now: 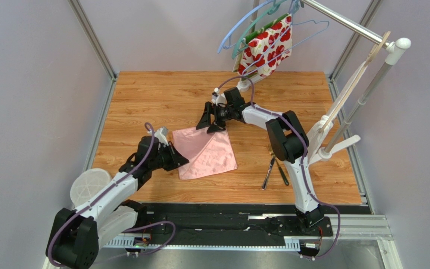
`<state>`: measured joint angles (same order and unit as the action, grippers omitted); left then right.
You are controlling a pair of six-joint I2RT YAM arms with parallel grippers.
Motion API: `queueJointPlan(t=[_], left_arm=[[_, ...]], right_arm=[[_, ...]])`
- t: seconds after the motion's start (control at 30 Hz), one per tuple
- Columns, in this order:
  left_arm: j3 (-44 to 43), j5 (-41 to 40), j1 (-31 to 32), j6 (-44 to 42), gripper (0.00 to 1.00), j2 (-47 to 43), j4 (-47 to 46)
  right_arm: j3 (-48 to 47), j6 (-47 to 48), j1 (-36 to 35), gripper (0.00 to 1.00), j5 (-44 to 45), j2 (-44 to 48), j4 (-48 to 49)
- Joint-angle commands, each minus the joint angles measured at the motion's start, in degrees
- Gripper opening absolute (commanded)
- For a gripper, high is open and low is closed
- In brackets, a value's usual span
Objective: Fold the napkin into a case and place the utensils inside
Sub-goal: Smooth out the upper triangle-folded napkin at the center of the board.
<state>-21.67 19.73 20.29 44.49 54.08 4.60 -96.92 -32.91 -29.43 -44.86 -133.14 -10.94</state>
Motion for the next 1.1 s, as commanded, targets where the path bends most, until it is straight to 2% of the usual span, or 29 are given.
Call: queueJointPlan(t=[0.0, 0.13, 0.27, 0.37, 0.53, 0.8, 0.87, 1.07], left_arm=[[-5.1, -4.5, 0.2, -1.3, 0.00, 3.3, 8.0], [-2.6, -5.0, 0.2, 1.2, 0.00, 5.7, 6.7], [1.7, -7.3, 0.2, 2.6, 0.00, 5.2, 7.0], [5.0, -6.0, 0.4, 3.9, 0.00, 4.4, 4.5], [4.6, -6.3, 1.3, 6.6, 0.00, 7.1, 6.0], [-1.0, -0.2, 1.2, 3.2, 0.00, -1.5, 3.9], [-4.9, -0.6, 0.9, 2.6, 0.00, -0.4, 5.6], [-14.0, 0.0, -1.7, 0.1, 0.00, 11.3, 5.5]], right_arm=[[-2.3, 1.1, 0.0, 0.83, 0.4, -0.9, -0.8], [-2.0, 1.2, 0.0, 0.83, 0.4, -0.5, -0.8], [-2.1, 1.2, 0.1, 0.83, 0.4, -0.7, -0.8], [-2.3, 1.1, 0.0, 0.83, 0.2, -1.1, -0.6], [-3.1, 0.7, 0.0, 0.83, 0.0, -1.2, -0.2], [-3.2, 1.4, 0.0, 0.84, 0.0, 0.3, -1.1], [-3.0, 1.5, -0.1, 0.84, 0.4, 1.0, -0.9], [-2.3, 1.4, 1.2, 0.84, 3.4, 0.2, -0.9]])
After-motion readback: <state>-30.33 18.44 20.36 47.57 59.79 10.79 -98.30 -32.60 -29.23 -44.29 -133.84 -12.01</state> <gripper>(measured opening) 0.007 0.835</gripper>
